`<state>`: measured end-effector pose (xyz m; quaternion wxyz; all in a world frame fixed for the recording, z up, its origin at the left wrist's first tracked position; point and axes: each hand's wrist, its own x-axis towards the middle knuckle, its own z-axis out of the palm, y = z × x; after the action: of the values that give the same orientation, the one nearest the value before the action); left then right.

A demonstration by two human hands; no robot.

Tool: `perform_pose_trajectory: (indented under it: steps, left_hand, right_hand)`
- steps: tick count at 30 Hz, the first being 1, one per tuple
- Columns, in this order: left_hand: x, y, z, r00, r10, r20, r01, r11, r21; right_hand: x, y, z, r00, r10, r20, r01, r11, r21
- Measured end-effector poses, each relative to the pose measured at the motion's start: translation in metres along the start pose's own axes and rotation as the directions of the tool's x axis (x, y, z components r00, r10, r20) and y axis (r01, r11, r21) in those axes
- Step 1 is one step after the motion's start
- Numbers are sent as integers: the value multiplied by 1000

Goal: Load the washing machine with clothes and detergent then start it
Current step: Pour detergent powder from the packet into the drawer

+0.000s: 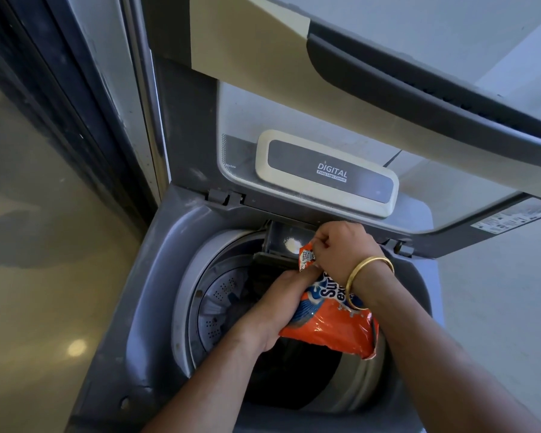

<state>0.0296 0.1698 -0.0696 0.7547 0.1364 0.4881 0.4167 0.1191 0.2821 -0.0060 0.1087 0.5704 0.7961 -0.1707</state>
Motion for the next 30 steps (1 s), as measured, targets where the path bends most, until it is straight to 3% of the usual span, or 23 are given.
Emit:
perform_pose_trajectory:
  steps: [30]
  left_hand:
    - [3,-1,0,1000,0,0,0,1000,14]
  right_hand:
    - [1,6,6,998,22,-65,-21,1000,17]
